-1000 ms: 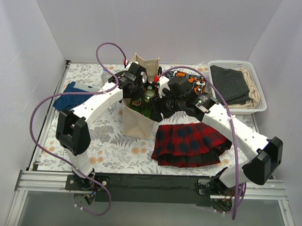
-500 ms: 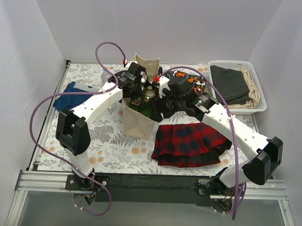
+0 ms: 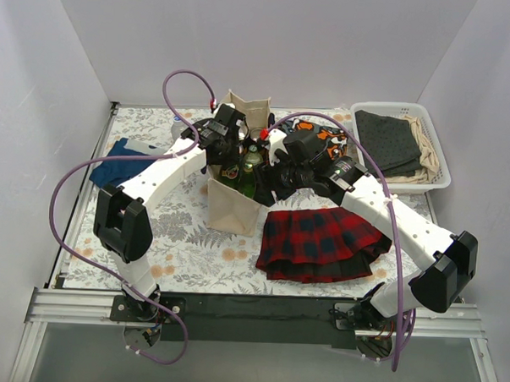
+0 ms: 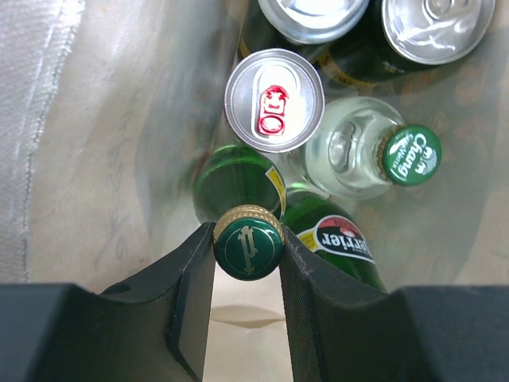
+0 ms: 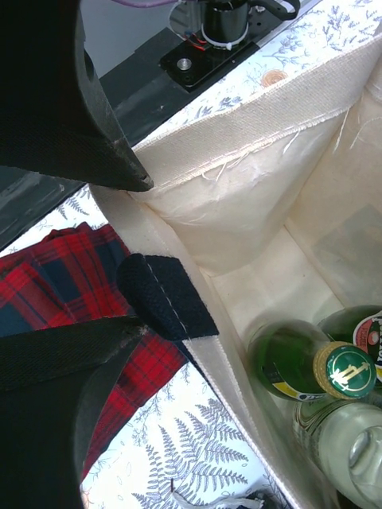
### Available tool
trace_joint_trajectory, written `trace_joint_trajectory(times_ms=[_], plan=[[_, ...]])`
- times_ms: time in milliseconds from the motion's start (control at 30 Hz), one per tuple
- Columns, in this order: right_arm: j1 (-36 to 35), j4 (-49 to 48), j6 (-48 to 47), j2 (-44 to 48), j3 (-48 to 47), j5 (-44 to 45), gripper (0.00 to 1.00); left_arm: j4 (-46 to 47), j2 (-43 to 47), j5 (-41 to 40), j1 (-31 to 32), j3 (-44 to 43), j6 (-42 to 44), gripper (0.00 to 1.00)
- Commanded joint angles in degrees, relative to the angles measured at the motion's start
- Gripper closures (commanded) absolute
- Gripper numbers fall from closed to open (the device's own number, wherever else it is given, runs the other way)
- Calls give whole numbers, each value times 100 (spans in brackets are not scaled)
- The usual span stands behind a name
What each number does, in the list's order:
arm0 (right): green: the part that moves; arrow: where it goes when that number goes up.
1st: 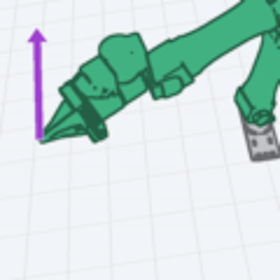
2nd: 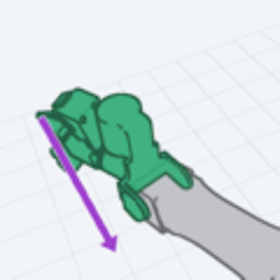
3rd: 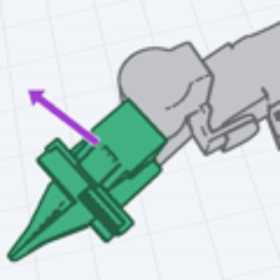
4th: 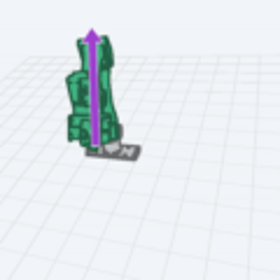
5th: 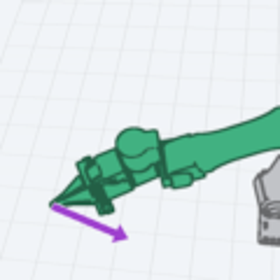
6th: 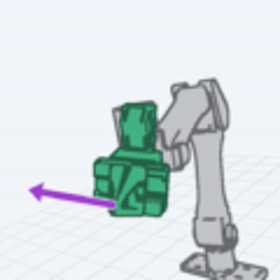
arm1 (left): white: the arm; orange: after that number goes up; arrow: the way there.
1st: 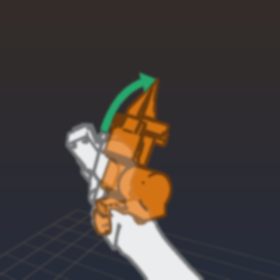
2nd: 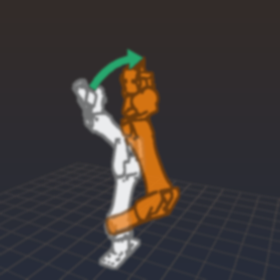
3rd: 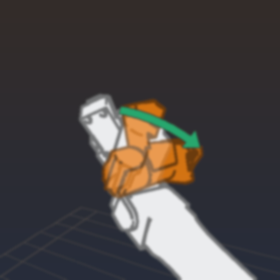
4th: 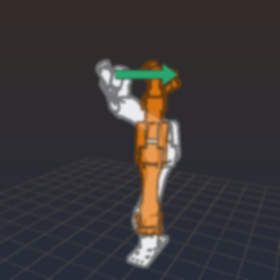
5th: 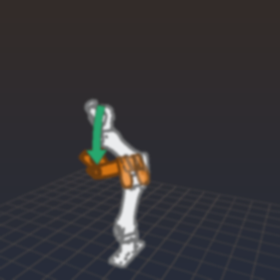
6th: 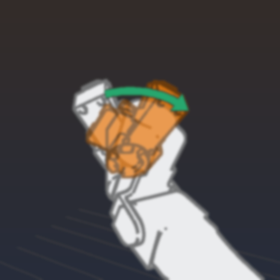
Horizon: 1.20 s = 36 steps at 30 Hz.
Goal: Take the beverage out of the canvas bag
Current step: Take out the drink from the canvas bag.
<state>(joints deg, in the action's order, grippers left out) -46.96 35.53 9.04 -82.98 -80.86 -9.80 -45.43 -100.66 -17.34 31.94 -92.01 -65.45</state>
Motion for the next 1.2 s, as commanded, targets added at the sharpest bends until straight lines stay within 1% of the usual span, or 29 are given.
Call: trace_joint_trajectory(times_ms=[0, 467, 667, 900, 1033, 1167], plan=[[-33, 297, -104, -52, -61, 154, 31, 369, 635, 337, 14, -634, 41, 100], [-33, 288, -104, -8, 9, 251, 31, 403, 899, 100, 14, -880, 164, 100], [-41, 288, -104, 10, 0, 286, 31, 421, 969, 126, 14, -924, 199, 100], [-41, 297, -95, -8, 0, 312, 31, 131, 864, 345, 14, -1407, 331, 100], [-41, 288, -95, -16, 0, 330, 31, 166, 855, 302, 14, -1276, 349, 100], [-41, 288, -104, -8, -9, 339, 31, 341, 846, 310, 14, -750, 235, 100]])
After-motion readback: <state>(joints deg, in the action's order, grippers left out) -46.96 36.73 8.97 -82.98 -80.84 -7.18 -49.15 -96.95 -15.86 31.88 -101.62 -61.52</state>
